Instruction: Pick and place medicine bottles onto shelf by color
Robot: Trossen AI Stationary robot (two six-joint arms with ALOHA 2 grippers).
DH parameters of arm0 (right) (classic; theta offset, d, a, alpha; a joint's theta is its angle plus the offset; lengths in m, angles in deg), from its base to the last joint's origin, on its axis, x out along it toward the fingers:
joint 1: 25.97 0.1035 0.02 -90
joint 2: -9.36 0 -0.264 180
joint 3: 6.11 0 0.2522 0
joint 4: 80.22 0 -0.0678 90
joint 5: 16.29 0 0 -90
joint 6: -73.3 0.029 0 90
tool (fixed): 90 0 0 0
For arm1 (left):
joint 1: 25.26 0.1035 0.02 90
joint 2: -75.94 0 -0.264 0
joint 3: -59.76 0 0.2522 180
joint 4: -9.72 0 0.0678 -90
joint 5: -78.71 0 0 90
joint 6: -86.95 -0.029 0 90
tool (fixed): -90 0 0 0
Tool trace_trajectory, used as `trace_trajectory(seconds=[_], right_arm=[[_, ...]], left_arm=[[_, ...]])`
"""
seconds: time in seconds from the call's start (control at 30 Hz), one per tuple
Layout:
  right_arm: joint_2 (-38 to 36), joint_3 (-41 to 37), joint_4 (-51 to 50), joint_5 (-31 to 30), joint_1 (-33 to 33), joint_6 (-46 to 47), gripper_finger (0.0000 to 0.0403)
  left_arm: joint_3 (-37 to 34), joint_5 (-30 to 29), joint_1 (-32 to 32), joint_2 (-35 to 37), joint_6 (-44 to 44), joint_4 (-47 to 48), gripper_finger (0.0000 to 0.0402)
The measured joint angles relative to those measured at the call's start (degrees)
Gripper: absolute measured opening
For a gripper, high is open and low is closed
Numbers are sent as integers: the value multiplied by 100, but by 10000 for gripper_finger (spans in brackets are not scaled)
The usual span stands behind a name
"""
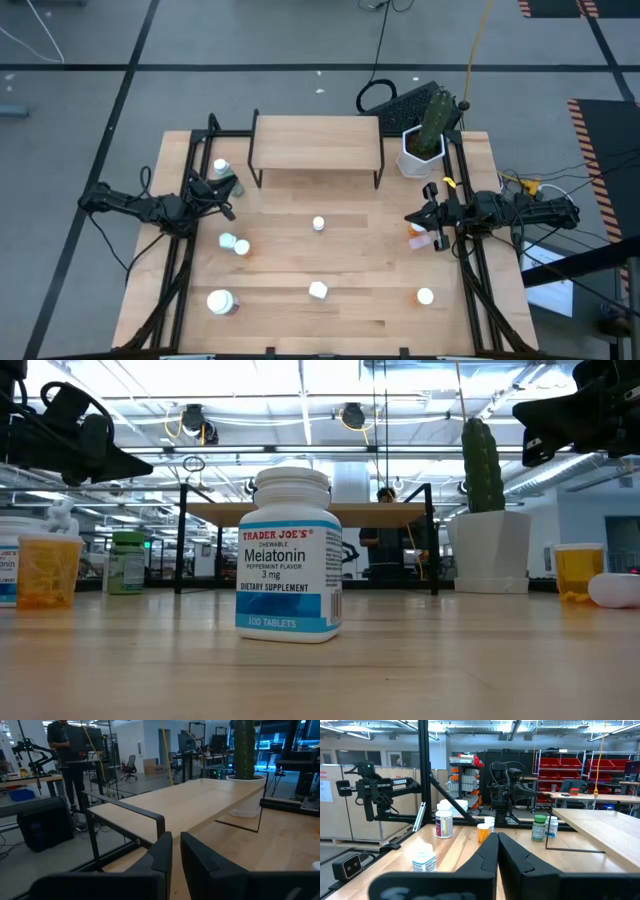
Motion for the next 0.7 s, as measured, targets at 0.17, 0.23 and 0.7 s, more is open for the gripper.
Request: trace_trajectory(seconds=[0.17, 0.23, 0.7], right_arm=[[1, 0, 0, 2, -1, 0, 0], [0, 0, 0, 1, 0, 0, 0], [-1, -2, 335, 1, -1, 2, 0]], left_arm=[[0, 1, -1, 0, 0, 0, 42], [0, 0, 0, -2, 0, -1, 42], [0, 3, -1, 0, 106, -4, 42]])
